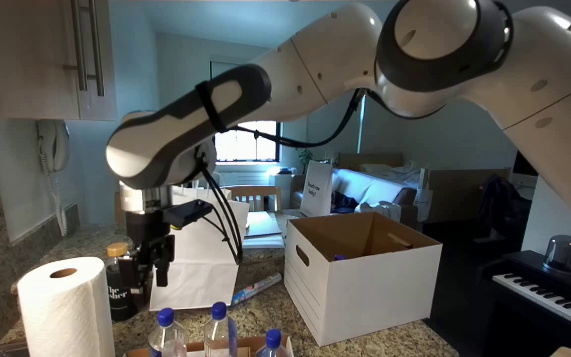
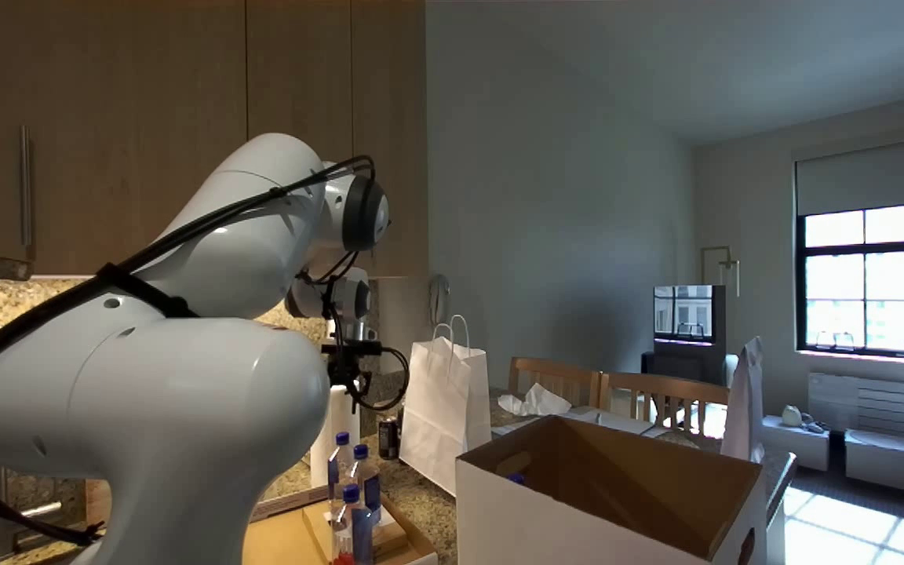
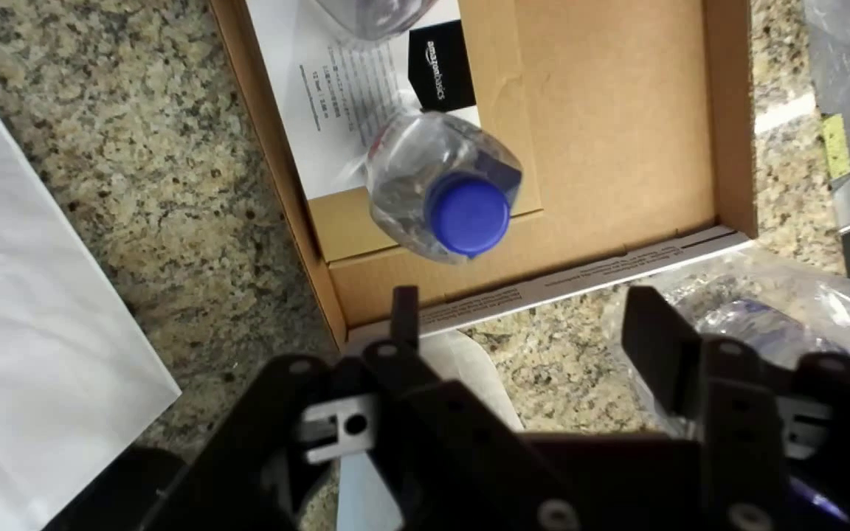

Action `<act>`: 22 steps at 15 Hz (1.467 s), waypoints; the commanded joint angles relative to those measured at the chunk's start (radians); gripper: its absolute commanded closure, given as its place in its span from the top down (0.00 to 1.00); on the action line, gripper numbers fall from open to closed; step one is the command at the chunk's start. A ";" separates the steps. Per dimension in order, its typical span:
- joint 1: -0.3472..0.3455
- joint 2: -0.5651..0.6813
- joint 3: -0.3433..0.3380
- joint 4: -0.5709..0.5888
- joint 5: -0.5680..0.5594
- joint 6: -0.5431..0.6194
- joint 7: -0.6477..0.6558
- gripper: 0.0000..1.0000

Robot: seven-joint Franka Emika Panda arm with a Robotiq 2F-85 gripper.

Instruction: Remove three bottles from the box and put them on the counter

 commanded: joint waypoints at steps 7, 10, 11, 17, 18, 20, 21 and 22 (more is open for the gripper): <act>-0.027 -0.447 0.005 -0.124 -0.123 -0.476 -0.005 1.00; -0.097 -0.577 -0.013 -0.152 -0.068 -0.526 0.003 1.00; -0.128 -0.621 -0.025 -0.167 -0.039 -0.522 0.004 1.00; -0.306 -0.848 -0.163 -0.302 0.089 -0.458 0.000 1.00; -0.334 -0.876 -0.193 -0.330 0.089 -0.432 -0.004 1.00; -0.388 -0.922 -0.256 -0.383 0.084 -0.373 -0.005 1.00; -0.417 -0.933 -0.291 -0.403 0.083 -0.342 -0.004 1.00; -0.443 -0.943 -0.321 -0.433 0.085 -0.296 0.000 1.00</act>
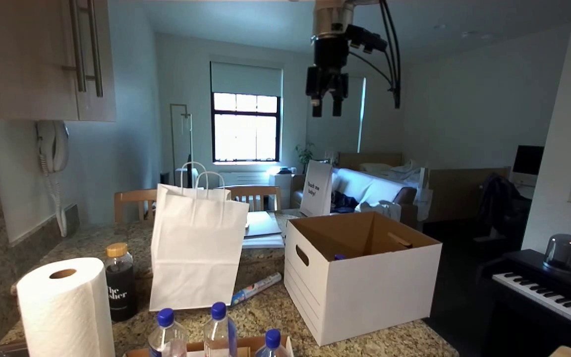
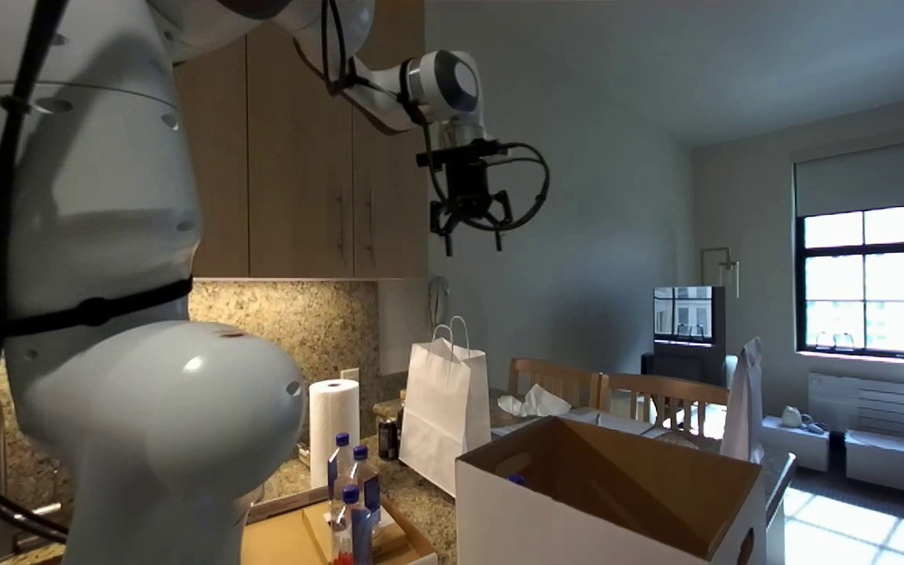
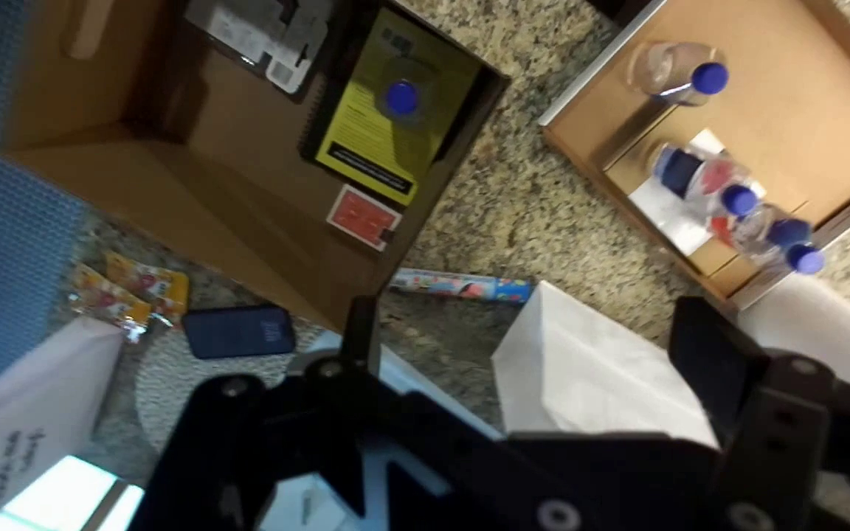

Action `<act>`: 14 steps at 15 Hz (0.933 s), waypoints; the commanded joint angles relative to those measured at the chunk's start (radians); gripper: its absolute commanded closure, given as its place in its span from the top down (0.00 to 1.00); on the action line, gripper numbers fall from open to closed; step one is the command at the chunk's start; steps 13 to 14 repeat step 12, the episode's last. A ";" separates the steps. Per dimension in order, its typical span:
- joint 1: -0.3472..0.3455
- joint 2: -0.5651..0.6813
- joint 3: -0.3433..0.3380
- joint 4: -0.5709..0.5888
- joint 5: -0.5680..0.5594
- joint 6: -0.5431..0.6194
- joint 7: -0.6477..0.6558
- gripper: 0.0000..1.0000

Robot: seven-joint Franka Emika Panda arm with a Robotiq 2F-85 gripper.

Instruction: Remove three bottles from the box and put them on the counter

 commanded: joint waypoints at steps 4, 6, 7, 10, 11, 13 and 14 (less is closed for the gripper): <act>-0.123 -0.038 -0.157 -0.186 0.129 0.291 -0.002 1.00; -0.126 -0.008 -0.186 -0.204 0.216 0.326 -0.050 1.00; -0.132 -0.016 -0.167 -0.173 0.149 0.280 -0.012 1.00; -0.134 0.007 -0.177 -0.186 0.189 0.301 -0.025 1.00; -0.133 0.008 -0.177 -0.186 0.189 0.302 -0.025 1.00; -0.133 0.007 -0.176 -0.186 0.190 0.302 -0.025 1.00; -0.133 0.007 -0.176 -0.186 0.190 0.302 -0.025 1.00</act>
